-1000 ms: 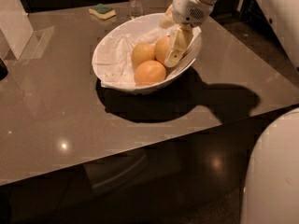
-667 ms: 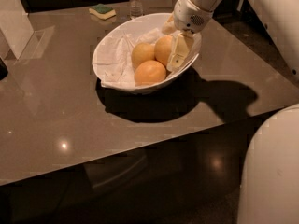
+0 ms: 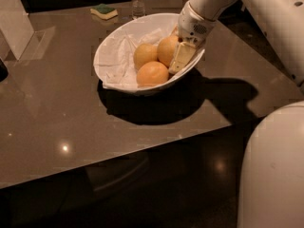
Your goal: Pick orange from white bowl
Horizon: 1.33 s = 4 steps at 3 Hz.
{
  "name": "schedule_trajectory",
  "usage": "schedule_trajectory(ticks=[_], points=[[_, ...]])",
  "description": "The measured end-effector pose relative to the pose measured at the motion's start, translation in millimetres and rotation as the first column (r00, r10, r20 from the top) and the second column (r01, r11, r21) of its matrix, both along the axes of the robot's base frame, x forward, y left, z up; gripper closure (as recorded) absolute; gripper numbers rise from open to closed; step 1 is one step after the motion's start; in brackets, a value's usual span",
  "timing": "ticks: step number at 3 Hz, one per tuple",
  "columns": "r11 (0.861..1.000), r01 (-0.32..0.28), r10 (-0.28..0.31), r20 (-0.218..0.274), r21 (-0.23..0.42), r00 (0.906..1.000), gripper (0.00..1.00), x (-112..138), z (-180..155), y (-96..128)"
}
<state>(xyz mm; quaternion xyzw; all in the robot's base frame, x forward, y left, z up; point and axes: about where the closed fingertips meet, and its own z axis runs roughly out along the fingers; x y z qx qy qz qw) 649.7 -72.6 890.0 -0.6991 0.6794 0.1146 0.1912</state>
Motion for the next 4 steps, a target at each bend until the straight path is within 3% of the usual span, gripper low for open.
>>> schedule_trajectory(ticks=[2,3,4], points=[[0.997,0.027,-0.028,0.010,0.070,0.9996,0.85,-0.2,8.9,-3.3],[0.991,0.033,-0.044,0.079,0.131,0.9959,1.00,-13.8,44.1,-8.6],[0.982,0.035,-0.069,0.180,0.186,0.9813,1.00,-39.7,88.3,-17.1]])
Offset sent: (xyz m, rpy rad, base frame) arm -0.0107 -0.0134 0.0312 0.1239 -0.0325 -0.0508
